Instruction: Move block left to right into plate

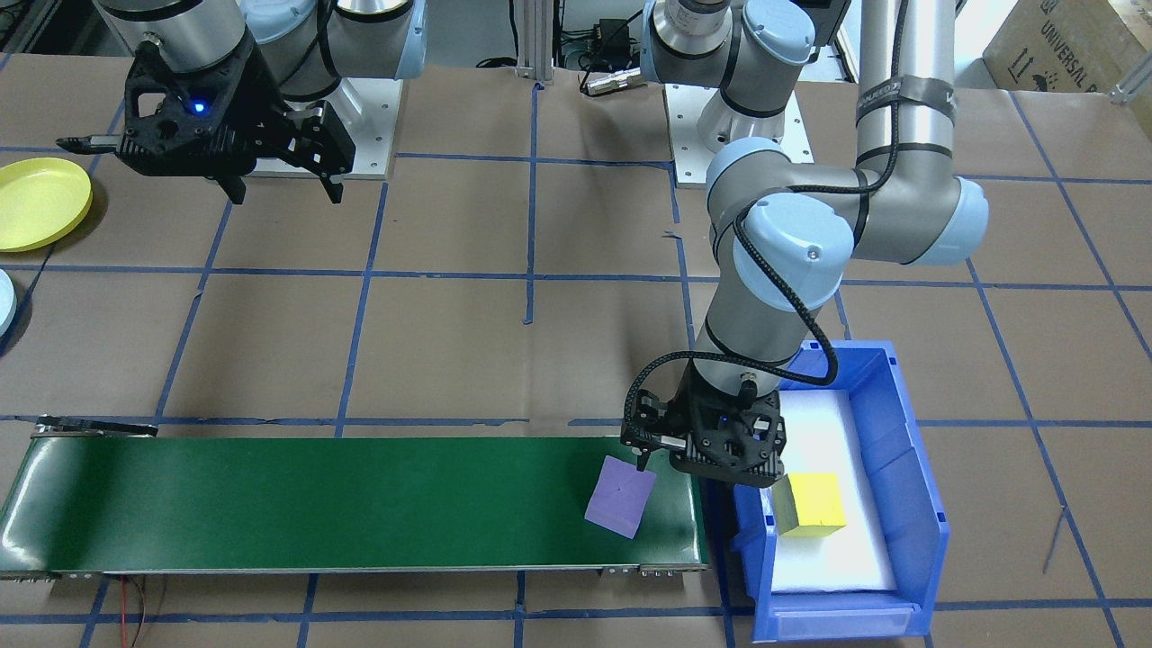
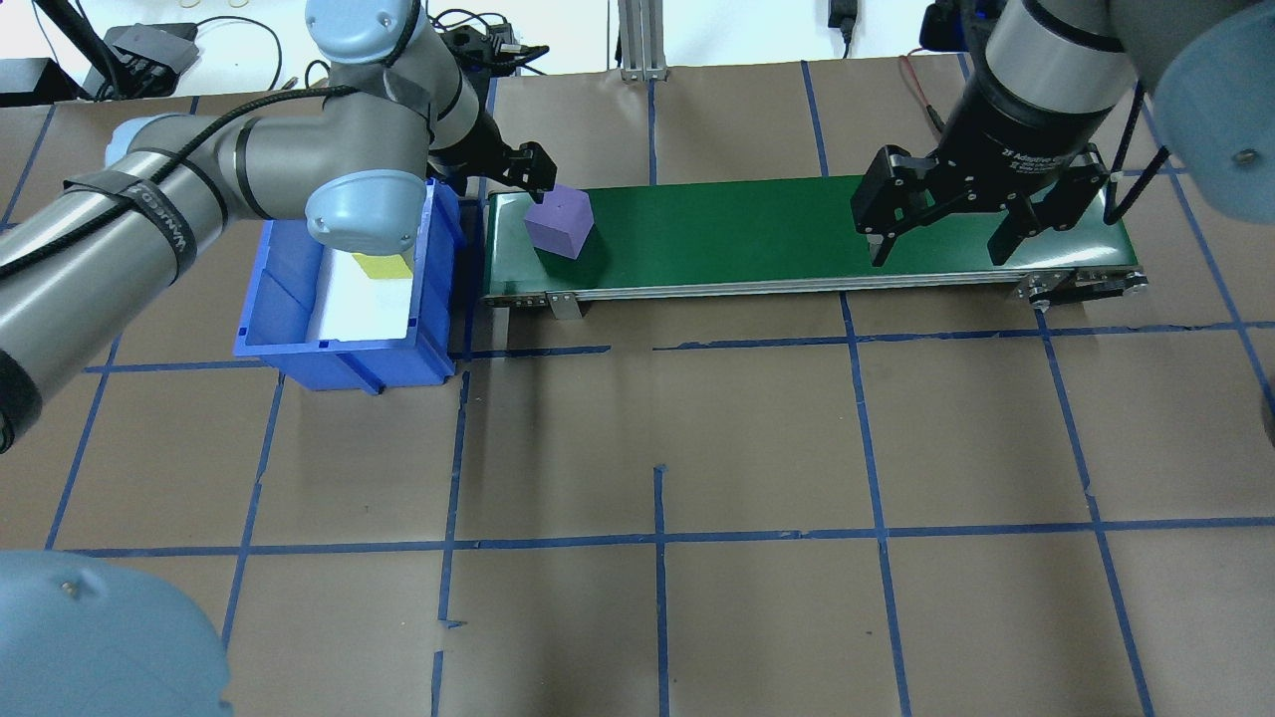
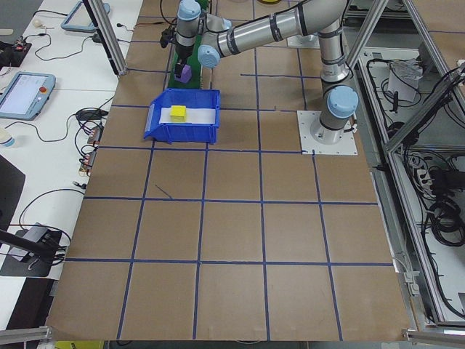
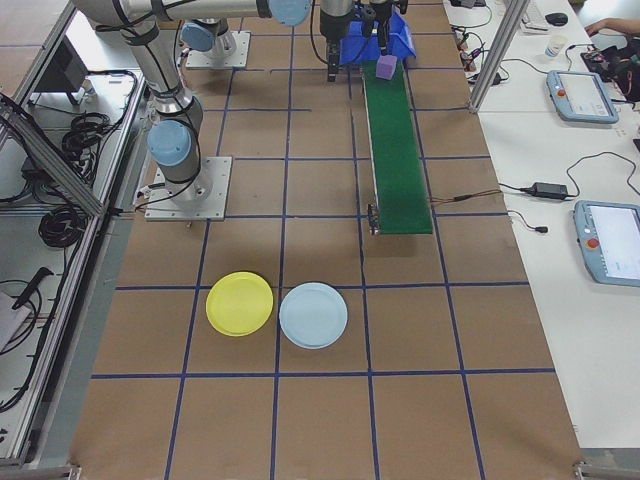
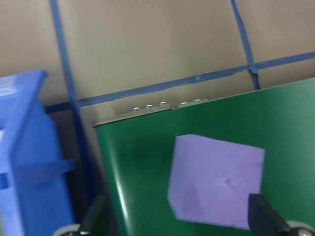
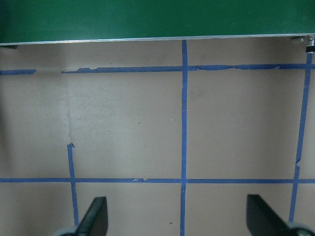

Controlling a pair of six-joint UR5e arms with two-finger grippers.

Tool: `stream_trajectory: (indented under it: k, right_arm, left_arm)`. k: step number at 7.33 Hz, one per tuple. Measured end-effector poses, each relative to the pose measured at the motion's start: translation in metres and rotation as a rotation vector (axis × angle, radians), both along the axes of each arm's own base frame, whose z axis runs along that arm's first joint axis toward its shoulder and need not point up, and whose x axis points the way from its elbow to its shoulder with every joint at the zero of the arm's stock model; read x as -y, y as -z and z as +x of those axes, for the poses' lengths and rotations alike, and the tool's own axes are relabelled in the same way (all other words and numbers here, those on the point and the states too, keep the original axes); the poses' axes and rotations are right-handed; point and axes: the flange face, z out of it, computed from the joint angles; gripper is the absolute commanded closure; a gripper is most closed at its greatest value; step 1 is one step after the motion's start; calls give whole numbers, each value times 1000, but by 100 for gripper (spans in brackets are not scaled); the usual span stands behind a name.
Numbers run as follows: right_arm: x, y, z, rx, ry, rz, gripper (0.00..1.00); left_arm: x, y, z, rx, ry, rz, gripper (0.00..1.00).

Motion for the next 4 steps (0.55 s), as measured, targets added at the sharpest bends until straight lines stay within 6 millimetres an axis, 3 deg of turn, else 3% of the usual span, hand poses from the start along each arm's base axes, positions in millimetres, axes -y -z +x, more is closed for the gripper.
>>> stream_trajectory:
  k: [2, 4]
  right_arm:
    - [0, 0, 0, 0, 0, 0, 0]
    - [0, 0, 0, 0, -1, 0, 0]
  left_arm:
    - [13, -14, 50, 50, 43, 2, 0]
    - [27, -2, 128, 86, 74, 24, 0]
